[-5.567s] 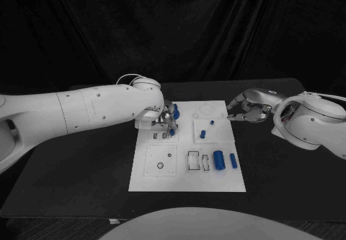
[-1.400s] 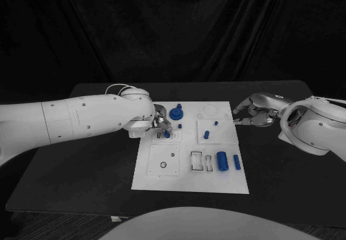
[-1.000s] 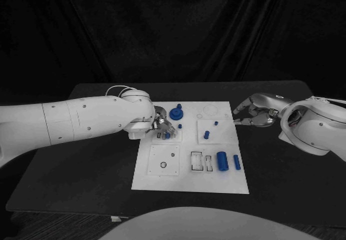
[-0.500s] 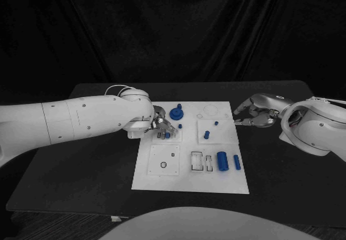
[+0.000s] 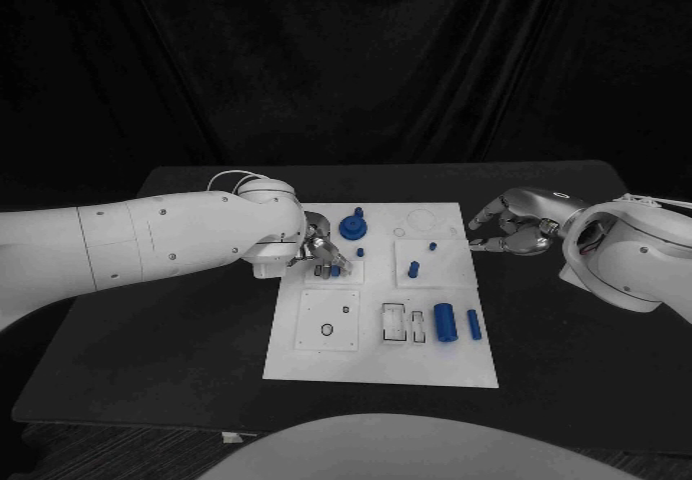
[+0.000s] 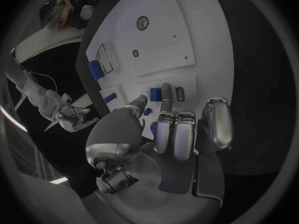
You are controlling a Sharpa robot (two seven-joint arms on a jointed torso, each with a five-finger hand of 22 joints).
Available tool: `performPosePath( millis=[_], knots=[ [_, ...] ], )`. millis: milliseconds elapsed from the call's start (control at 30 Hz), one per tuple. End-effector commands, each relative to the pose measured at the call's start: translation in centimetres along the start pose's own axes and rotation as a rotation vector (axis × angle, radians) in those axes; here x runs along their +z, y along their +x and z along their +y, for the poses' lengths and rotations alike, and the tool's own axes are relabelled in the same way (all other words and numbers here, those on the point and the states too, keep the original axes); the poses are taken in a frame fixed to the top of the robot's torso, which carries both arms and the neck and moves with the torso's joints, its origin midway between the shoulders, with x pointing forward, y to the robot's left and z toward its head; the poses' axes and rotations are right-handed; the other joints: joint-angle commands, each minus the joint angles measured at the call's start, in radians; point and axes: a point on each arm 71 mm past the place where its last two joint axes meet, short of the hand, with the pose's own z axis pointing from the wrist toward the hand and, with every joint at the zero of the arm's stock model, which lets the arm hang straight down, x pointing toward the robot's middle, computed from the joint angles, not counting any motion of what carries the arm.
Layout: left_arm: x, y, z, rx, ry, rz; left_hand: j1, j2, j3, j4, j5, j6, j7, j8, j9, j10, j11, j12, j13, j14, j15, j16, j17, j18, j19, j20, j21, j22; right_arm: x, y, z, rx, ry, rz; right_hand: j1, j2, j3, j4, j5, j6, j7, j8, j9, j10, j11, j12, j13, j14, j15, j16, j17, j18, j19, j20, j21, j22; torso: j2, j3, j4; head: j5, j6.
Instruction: Assemble the parts on the task board
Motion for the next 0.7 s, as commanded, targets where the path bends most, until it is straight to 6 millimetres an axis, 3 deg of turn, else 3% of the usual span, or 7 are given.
performPosePath(
  millis=[33, 533, 700],
  knots=[
    [0.00, 0.49, -0.15, 0.008, 0.026, 0.021, 0.019, 0.003, 0.000, -0.012, 0.001, -0.010, -0.001, -0.008, 0.003, 0.107, 0.007, 0.003, 0.263, 0.107, 0.008, 0.003, 0.263, 0.012, -0.008, 0.001, -0.007, 0.043, -0.07, 0.15, -0.16, -0.002, 0.014, 0.007, 0.009, 0.001, -0.005, -0.003, 0.005, 0.005, -0.001, -0.004, -0.001, 0.015, 0.008, -0.002, 0.133, 0.074, 0.010, -0.004, 0.169, 0.020, -0.006, -0.002, -0.005, 0.153, 0.000, -0.0004, 0.0000, -0.001, 0.000],
    [-0.25, 0.73, -0.32, 0.009, 0.044, 0.024, 0.038, 0.010, 0.000, -0.021, 0.003, -0.006, -0.002, -0.007, 0.008, 0.107, 0.007, 0.003, 0.263, 0.107, 0.009, 0.003, 0.263, 0.012, -0.007, 0.002, -0.008, 0.045, -0.12, 0.20, -0.28, -0.001, 0.017, 0.008, 0.008, 0.001, -0.006, -0.002, 0.005, 0.005, -0.001, -0.004, -0.002, 0.010, 0.008, -0.009, 0.126, 0.074, 0.010, -0.005, 0.168, 0.020, -0.006, -0.002, -0.007, 0.153, -0.001, -0.0001, 0.0004, 0.000, 0.000],
    [-0.31, 0.73, -0.34, 0.005, 0.050, 0.019, 0.063, 0.021, 0.005, -0.032, 0.039, -0.002, -0.004, -0.007, 0.012, 0.107, 0.005, 0.003, 0.263, 0.107, 0.008, 0.003, 0.263, 0.012, -0.006, 0.001, -0.009, 0.046, -0.11, 0.25, -0.30, -0.001, 0.017, 0.009, 0.007, 0.001, -0.006, -0.002, 0.005, 0.005, -0.001, -0.004, -0.002, 0.009, 0.008, -0.011, 0.123, 0.073, 0.010, -0.006, 0.167, 0.021, -0.007, -0.002, -0.010, 0.152, -0.001, -0.0004, 0.0000, 0.002, 0.000]
  ],
)
